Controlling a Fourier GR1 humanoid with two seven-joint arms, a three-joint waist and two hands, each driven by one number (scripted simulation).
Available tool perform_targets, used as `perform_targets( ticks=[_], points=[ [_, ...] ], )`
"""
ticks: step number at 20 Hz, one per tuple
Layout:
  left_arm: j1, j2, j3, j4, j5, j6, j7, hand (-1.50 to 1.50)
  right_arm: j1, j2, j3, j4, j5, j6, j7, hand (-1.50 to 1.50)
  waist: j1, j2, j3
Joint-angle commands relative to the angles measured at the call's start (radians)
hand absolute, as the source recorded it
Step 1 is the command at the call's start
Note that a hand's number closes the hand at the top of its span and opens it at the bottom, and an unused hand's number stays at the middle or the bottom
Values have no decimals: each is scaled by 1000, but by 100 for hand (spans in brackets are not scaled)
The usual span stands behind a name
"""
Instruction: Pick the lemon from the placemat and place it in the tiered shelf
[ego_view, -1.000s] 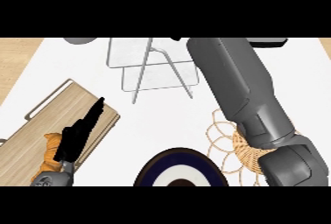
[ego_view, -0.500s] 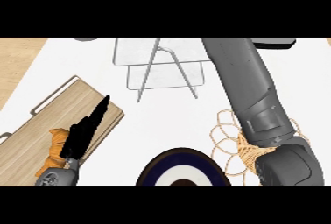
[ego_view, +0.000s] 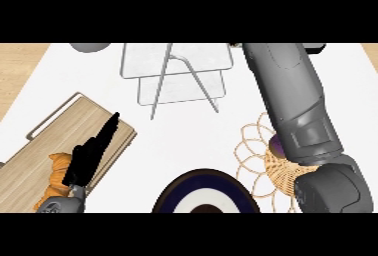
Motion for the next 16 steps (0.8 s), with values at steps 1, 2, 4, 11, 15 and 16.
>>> perform_targets(
  ticks=[1,2,4,11,15,16],
  points=[
    [26,-12,7,43,-12,25,1,0,46,-47,-26,-57,5,-131,-28,-150,-48,-10,-5],
    [31,-20,7,9,-10,39,52,0,33,-38,-11,-80,19,-149,26,-150,-58,-20,-5],
    [88,22,30,-2,6,4,1,0,113,-76,-27,-126,7,-143,42,-150,-70,-25,-5],
    [99,-6,31,32,-9,28,-9,0,343,-149,47,-412,-10,89,159,-150,-101,-30,-5],
    [125,26,56,7,14,-4,-33,0,509,-221,64,-618,-65,273,187,-150,-108,-32,-6],
    [106,-3,52,-4,-2,42,-3,0,585,-197,72,-694,-82,285,165,-150,-111,-32,-5]
  ],
)
